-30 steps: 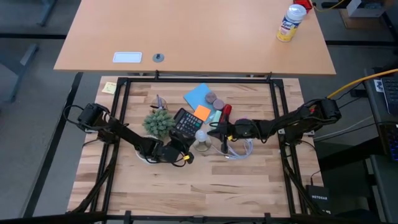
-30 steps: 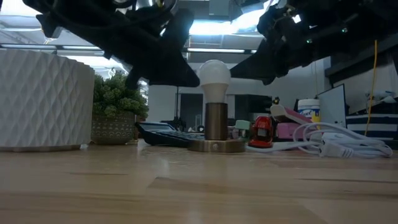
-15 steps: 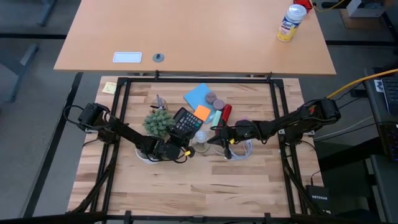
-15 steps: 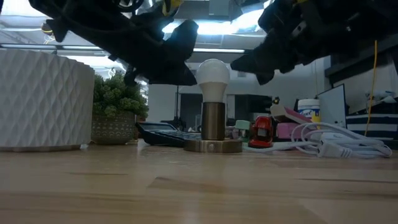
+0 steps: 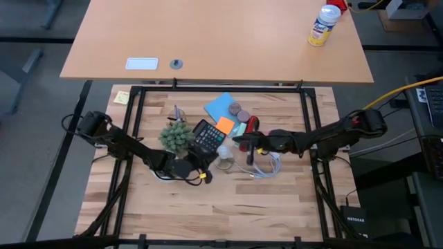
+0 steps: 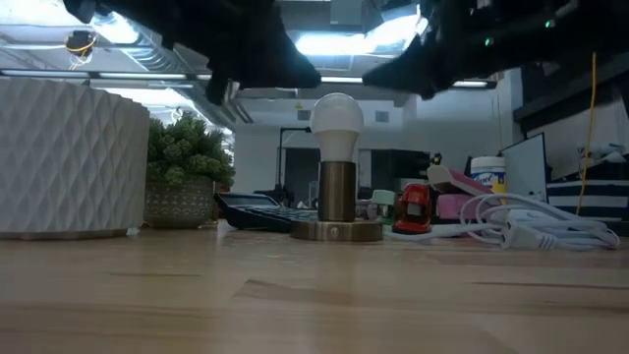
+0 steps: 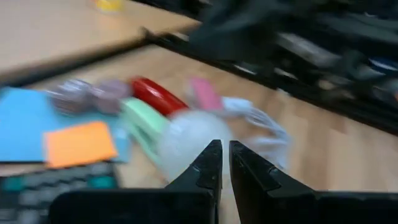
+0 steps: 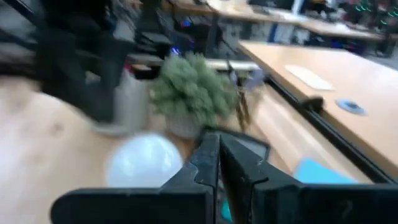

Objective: Screw lightbulb
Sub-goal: Insert the lightbulb into the lamp

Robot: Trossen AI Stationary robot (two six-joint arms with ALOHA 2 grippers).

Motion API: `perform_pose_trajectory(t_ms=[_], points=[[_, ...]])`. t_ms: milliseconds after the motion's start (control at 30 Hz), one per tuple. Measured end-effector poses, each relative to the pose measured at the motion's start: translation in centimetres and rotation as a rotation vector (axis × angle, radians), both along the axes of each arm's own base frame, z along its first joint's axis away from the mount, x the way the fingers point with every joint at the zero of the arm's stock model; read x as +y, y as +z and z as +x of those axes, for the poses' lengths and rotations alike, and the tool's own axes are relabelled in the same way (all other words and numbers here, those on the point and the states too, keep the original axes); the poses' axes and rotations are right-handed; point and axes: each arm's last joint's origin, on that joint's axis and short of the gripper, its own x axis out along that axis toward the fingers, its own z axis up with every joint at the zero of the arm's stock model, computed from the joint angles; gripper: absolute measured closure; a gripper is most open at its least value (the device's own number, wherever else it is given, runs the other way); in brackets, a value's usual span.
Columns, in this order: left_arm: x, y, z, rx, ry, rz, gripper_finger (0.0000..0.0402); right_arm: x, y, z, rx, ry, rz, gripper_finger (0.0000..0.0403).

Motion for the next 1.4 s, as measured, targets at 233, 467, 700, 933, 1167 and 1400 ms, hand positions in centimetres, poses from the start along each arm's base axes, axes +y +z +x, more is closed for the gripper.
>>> perform_pose_trajectory(t_ms=[233,467,700,933,1167,1400], points=[[-0.4,-1.6,0.4,0.045,-0.078,-0.056,0.0380,0.3,-2.8,1.1,0.084,0.049,0.016,0.0382],[-0.1,-1.7,0.3,0.050,0.021,-0.008,0.0380,0.5,-3.1,1.3,0.070,0.114,0.081,0.0382],[0.5,-2.2,0.0,0.081,0.109,0.008,0.0380,0.8,-3.1,1.3,0.069,0.197,0.135,0.0382],[0.8,-2.3,-0.2,0.079,0.196,0.044,0.0380,1.2,-3.0,1.3,0.071,0.322,0.208,0.0382],[0.7,-1.6,-0.5,0.086,0.199,0.086,0.0380,1.2,-1.1,1.2,-0.063,0.350,0.185,0.0382],[-0.3,0.7,-0.9,0.000,0.122,0.080,0.0380,0.6,1.1,0.5,-0.161,0.184,0.065,0.0382]])
